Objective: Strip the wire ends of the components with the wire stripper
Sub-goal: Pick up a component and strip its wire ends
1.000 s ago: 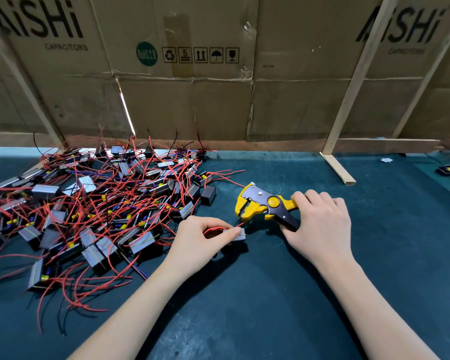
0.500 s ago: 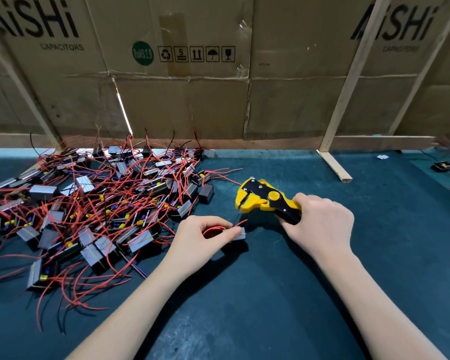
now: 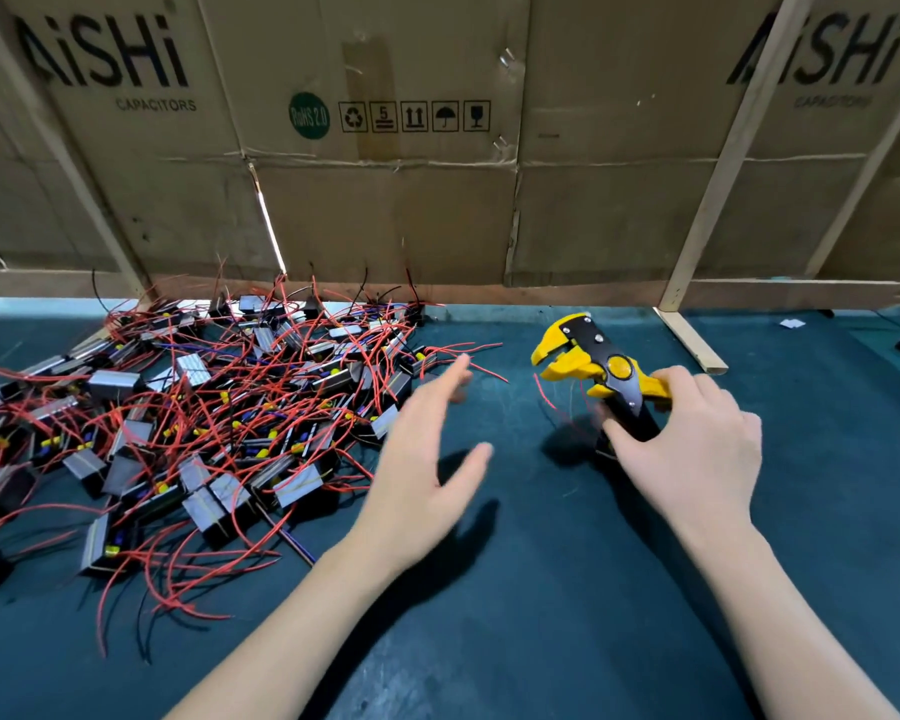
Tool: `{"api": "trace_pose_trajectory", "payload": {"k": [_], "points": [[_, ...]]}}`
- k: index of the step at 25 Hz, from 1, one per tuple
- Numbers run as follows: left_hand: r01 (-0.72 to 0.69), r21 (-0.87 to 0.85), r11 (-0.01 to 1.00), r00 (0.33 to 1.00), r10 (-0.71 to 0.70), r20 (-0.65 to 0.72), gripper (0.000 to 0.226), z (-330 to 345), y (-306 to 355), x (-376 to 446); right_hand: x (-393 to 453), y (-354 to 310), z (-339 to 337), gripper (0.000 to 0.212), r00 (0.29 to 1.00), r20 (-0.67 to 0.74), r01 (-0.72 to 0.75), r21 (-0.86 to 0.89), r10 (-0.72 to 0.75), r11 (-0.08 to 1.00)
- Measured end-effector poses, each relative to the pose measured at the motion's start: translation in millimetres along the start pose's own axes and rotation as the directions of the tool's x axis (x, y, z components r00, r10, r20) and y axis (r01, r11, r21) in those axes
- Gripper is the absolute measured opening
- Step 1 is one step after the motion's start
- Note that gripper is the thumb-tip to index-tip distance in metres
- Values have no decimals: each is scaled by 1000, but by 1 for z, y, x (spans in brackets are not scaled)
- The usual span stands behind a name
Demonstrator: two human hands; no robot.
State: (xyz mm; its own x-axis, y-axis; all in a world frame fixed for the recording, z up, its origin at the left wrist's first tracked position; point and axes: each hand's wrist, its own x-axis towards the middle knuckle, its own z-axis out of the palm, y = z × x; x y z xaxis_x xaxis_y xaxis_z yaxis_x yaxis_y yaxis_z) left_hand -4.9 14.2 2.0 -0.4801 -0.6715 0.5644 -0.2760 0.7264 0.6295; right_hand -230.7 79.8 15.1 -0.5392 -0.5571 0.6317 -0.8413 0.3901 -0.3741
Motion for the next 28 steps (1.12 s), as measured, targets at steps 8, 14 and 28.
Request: {"api": "trace_pose_trajectory", "payload": {"k": [8, 14, 28], "points": [[155, 746, 648, 988, -117, -103, 19, -23, -34, 6, -8, -2, 11, 47, 942, 311, 197, -215, -124, 957], [-218, 470, 856, 974, 220, 51, 38, -15, -22, 2, 13, 34, 9, 51, 969, 173, -126, -266, 176, 956], [321, 300, 898, 944, -330, -20, 21, 7, -4, 1, 4, 10, -2, 46, 999, 8, 42, 142, -44, 989]]}}
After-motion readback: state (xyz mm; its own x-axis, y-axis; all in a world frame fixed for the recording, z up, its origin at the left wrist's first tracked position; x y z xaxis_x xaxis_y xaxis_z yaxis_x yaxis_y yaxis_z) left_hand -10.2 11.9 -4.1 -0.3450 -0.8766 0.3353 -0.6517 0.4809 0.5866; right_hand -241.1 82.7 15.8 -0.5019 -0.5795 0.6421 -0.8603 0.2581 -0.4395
